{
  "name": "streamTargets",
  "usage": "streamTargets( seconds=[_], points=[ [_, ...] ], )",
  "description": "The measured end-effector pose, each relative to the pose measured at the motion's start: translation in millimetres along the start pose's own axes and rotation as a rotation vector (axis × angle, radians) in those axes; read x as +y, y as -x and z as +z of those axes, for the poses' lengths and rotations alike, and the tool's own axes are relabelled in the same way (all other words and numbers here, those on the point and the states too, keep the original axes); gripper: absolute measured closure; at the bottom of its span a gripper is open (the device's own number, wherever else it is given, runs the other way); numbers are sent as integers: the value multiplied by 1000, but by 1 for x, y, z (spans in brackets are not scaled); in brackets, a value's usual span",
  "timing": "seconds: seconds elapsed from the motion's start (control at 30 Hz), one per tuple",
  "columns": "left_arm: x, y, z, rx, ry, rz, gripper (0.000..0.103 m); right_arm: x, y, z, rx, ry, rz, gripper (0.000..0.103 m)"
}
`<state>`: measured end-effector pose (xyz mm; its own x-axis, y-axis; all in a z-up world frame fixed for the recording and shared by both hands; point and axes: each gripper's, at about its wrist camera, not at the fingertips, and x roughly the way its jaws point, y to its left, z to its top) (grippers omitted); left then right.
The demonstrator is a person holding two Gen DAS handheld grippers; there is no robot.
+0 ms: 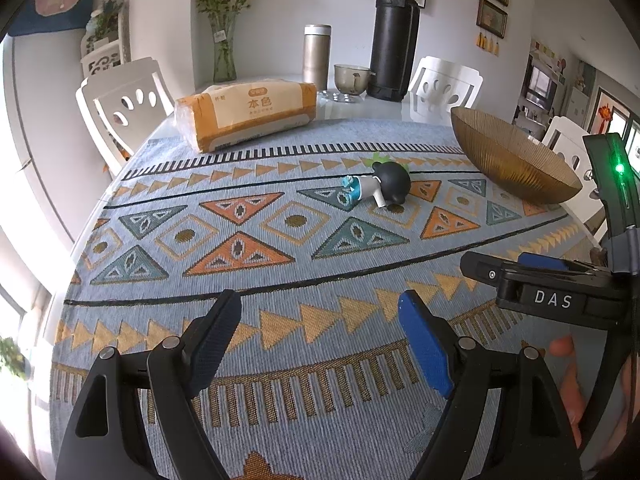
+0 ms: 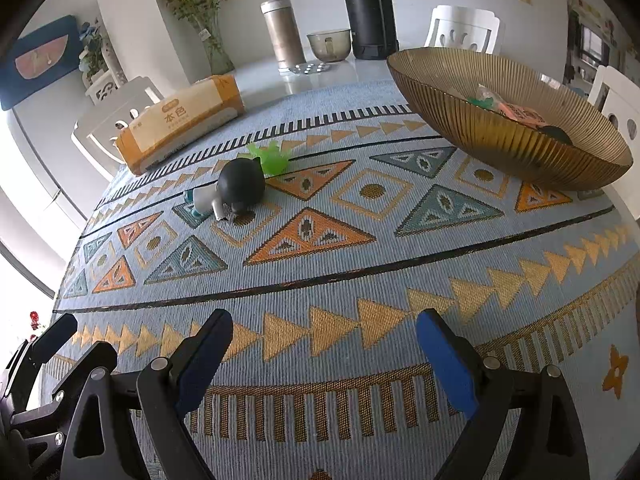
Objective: Organize rigid objects
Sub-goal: 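Move both open tools toward the black figurine and green leaf toy, then grasp the black round figurine with left tool while right tool grasps green toy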
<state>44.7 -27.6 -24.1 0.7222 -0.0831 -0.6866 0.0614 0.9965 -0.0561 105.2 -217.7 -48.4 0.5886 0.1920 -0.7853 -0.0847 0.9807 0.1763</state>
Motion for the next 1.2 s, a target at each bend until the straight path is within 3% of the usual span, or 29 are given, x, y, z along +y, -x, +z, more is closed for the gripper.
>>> streamTargets(
  seconds=[0.27, 0.33, 0.47, 0.57, 0.6, 0.67, 0.83, 0.97, 1.03, 1.2],
  points=[
    [-2, 1, 0, -1, -14, -3, 23, -1, 1, 0, 1, -7, 13, 11],
    [-1, 0, 5, 21, -16, -58, 23, -7, 1, 3, 11, -37, 38, 11],
    [-2, -5, 36, 54, -31, -166, 23, -16, 1, 26, 90, -122, 152, 13],
    [-14, -24, 61, 54, -118, -142, 23, -12, 6, 60, 83, -159, 263, 16],
    [-18, -33, 67, 59, -138, -139, 23, -10, 4, 72, 80, -169, 279, 26],
    [-26, -54, 78, 81, -162, -144, 24, -5, -11, 97, 97, -170, 263, 35],
    [-45, -100, 94, 117, -204, -159, 24, 0, -62, 127, 191, -211, 294, 37],
    [-51, -125, 101, 137, -198, -161, 28, 1, -91, 143, 214, -221, 302, 37],
    [-49, -131, 102, 150, -175, -189, 39, 2, -100, 146, 220, -217, 307, 38],
    [-53, -128, 99, 136, -190, -175, 40, 13, -109, 148, 189, -151, 240, 42]
  ],
)
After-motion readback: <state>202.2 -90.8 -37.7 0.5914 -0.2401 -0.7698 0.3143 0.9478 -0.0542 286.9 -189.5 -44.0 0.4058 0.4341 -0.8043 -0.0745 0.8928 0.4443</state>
